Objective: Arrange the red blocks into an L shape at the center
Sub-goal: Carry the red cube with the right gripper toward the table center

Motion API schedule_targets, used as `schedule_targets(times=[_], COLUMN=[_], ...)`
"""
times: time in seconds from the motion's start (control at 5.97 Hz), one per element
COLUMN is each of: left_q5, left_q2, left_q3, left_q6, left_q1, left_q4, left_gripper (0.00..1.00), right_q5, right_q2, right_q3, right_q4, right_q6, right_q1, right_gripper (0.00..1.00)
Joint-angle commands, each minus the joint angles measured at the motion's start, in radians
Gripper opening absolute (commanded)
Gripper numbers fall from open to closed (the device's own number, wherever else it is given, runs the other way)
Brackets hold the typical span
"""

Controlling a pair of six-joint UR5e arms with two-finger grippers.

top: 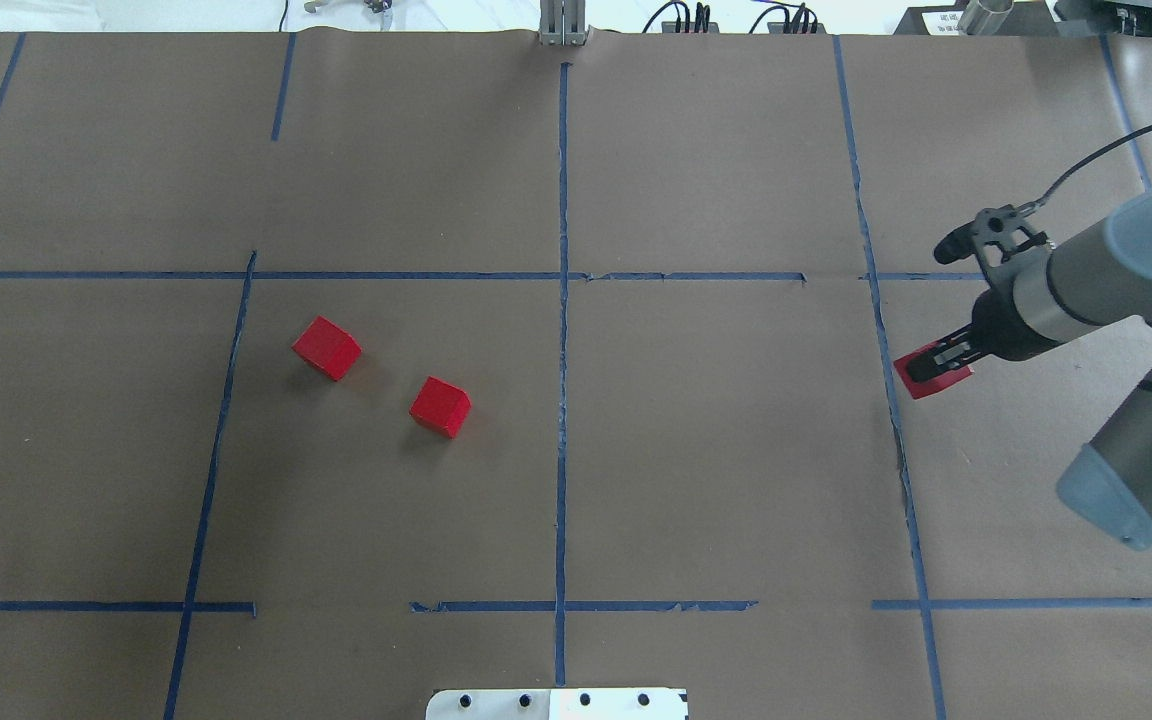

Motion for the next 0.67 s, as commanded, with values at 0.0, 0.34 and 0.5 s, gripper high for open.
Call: schedule_targets(times=[0.0,0.34,0.5], left_q5=[0.003,0.004,0.001], left_q2=[0.000,-0.001,-0.003], left_q3=[-0.001,-0.003,-0.006], left_q6=[0.000,-0.003,-0.003], left_q1=[0.000,0.000,0.000], left_q4=[0.000,0.000,0.000], left_gripper=[1.00,1.00,1.00], right_q5=[-0.126,-0.205,-0.205], right_q2=[0.186,0.535,0.604], right_q3=[0.026,-0.057,-0.161], right_q4=[-0.045,-0.392,-0.391], right_q6=[0.443,0.549,0.615], right_q1=[-0.227,-0.293,-0.299], right_gripper=[0.00,0.00,0.00])
